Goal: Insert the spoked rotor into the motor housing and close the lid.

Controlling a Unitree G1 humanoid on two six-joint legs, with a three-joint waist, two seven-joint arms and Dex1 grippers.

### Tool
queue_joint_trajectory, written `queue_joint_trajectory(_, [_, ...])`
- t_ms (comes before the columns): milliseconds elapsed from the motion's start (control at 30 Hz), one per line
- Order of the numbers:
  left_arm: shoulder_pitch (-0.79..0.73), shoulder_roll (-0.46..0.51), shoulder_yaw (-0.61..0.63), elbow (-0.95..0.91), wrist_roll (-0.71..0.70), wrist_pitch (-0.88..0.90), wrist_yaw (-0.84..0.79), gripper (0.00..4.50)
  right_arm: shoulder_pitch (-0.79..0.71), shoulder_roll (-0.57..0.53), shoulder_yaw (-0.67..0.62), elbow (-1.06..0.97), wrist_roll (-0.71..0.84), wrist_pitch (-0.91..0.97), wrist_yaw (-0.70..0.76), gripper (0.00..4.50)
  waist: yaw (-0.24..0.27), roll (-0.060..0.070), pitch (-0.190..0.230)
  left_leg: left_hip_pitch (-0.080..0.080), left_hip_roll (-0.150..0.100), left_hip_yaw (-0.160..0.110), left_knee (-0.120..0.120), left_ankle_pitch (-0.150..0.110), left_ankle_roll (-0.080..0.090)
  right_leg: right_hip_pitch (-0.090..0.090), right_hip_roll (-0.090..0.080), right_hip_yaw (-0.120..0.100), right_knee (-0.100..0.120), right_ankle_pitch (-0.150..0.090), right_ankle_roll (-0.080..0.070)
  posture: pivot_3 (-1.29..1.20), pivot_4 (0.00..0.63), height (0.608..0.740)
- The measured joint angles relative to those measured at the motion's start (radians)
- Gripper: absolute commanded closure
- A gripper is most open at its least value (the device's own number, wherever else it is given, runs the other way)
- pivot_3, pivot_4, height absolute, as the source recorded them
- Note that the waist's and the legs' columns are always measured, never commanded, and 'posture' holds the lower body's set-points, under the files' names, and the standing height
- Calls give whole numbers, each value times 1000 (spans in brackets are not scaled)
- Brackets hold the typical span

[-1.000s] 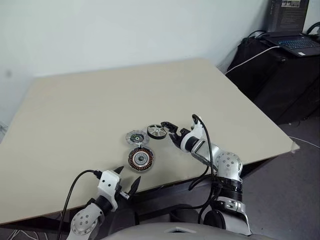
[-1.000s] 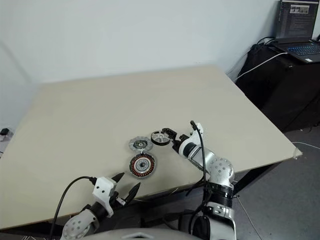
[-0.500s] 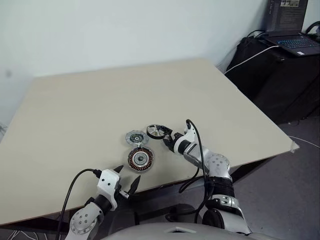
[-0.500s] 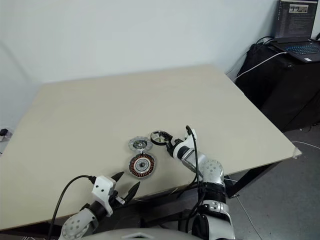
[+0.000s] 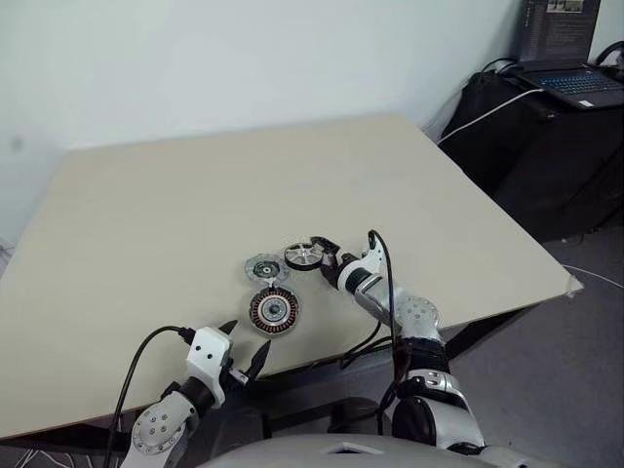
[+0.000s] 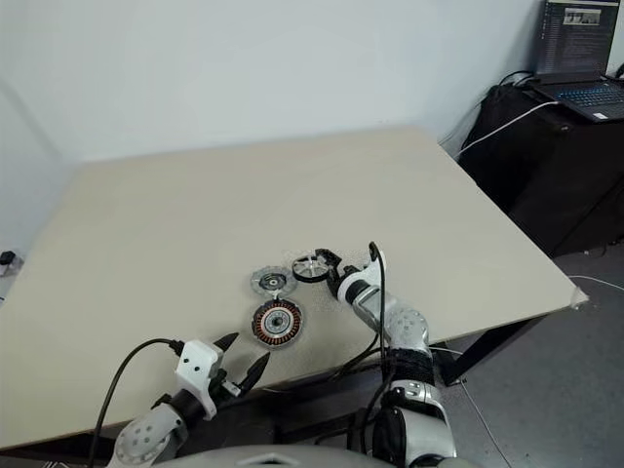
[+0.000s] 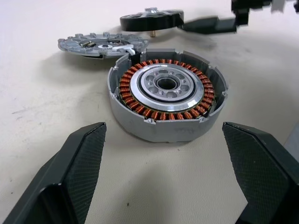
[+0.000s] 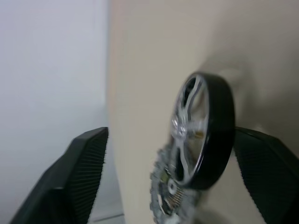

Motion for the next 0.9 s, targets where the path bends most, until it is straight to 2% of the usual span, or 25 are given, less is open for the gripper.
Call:
queue_joint_trajectory(333, [-3, 7, 15, -4, 0, 7, 1, 291, -16, 6, -4, 29, -2, -6, 14, 4168, 0, 0, 0, 0, 0, 1, 0, 0, 0, 0, 0, 1, 0, 0, 0, 0, 0, 740])
queue_joint_trajectory(900, [-4, -1, 14, -4, 1, 14, 16, 291, -19, 8, 36, 15, -93, -10, 46, 4207, 0, 0, -6, 5, 0, 1, 0, 0, 0, 0, 0, 1, 0, 0, 0, 0, 0, 740])
